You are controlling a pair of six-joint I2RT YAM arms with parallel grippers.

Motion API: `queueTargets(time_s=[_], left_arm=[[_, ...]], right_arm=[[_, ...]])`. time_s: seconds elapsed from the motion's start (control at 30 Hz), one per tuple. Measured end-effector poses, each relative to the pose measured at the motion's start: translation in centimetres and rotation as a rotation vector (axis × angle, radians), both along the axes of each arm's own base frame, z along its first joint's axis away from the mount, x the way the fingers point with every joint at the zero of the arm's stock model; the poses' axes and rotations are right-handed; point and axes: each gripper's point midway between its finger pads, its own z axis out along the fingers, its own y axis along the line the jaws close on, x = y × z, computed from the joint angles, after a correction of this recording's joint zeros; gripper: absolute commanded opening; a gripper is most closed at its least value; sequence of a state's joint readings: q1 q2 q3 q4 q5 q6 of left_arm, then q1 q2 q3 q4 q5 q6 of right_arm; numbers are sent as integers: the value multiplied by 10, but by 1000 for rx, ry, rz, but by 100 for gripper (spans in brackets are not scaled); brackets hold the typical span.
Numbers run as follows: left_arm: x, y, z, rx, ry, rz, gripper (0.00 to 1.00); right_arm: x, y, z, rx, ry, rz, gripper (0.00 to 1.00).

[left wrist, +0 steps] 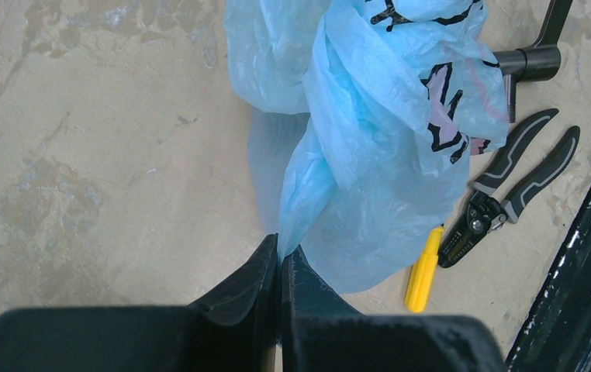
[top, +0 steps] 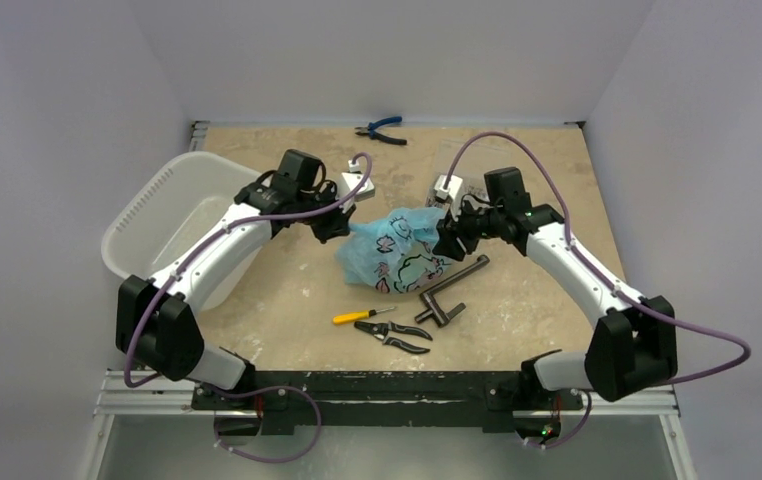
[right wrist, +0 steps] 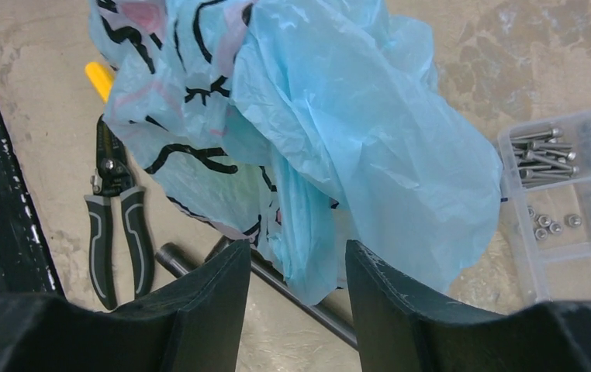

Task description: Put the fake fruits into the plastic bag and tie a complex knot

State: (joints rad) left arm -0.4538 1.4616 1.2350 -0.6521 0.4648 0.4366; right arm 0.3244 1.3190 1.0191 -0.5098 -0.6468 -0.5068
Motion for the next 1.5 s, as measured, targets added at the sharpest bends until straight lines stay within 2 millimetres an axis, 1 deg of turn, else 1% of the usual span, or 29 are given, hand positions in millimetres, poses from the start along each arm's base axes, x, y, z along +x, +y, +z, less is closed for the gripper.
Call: queueTargets(time_s=[0.2,0.23,0.3,0.33,0.37,0.43,0.53,0.6,0.67,0.73,0.8,0.87,0.93,0.97,1.0,1.03,1.1,1.13,1.2,1.23,1.27,1.33,1.4,1.5], left_arm=[[0,-2,0,-8,11,7,0],[0,-2,0,-9,15,8,0],[0,-3,-2,-13,26,11,0],[0,-3,-2,-14,28,13,0],[0,-3,-2,-15,31,17,0],[1,-2,-4,-13,37,31,0],[4,2,-6,-9,66,98,0],[9,8,-5,-22,94,174,0],[15,15,0,-52,112,263,0],[21,25,12,-100,117,371,0],[23,36,30,-153,100,454,0],[21,43,45,-194,74,499,0],[17,46,51,-216,63,517,0],[16,47,49,-219,67,523,0],[17,48,42,-212,80,528,0],[17,48,30,-199,102,531,0],[15,50,1,-163,167,539,0],[12,51,-18,-138,214,544,0],[6,55,-44,-100,282,554,0],[3,56,-54,-85,309,557,0],[1,58,-60,-76,323,560,0],[0,60,-63,-71,328,560,0],[3,60,-61,-81,311,550,0],[5,58,-52,-102,273,515,0]], right_arm=[[6,2,-25,-43,52,8,46],[6,3,-27,-51,50,9,39],[9,8,-30,-64,40,11,13],[11,11,-32,-68,34,10,2],[13,13,-32,-71,26,3,0],[18,15,-33,-78,18,-21,0],[29,10,-30,-91,0,-106,0],[37,2,-22,-91,-17,-177,0],[42,-5,-8,-82,-49,-248,0],[42,-11,12,-61,-94,-298,0],[40,-16,31,-38,-137,-329,0],[40,-21,42,-29,-170,-350,0],[42,-29,43,-26,-198,-369,0],[43,-36,36,-37,-201,-378,0],[43,-41,28,-50,-199,-384,0],[43,-49,14,-70,-186,-390,0],[41,-62,-18,-124,-135,-398,0],[38,-67,-32,-148,-107,-396,0],[34,-73,-52,-183,-70,-385,0],[31,-75,-59,-197,-60,-378,0],[28,-77,-64,-207,-56,-371,0],[26,-83,-69,-220,-60,-358,0],[26,-90,-70,-225,-69,-357,0],[26,-100,-64,-214,-82,-359,0]])
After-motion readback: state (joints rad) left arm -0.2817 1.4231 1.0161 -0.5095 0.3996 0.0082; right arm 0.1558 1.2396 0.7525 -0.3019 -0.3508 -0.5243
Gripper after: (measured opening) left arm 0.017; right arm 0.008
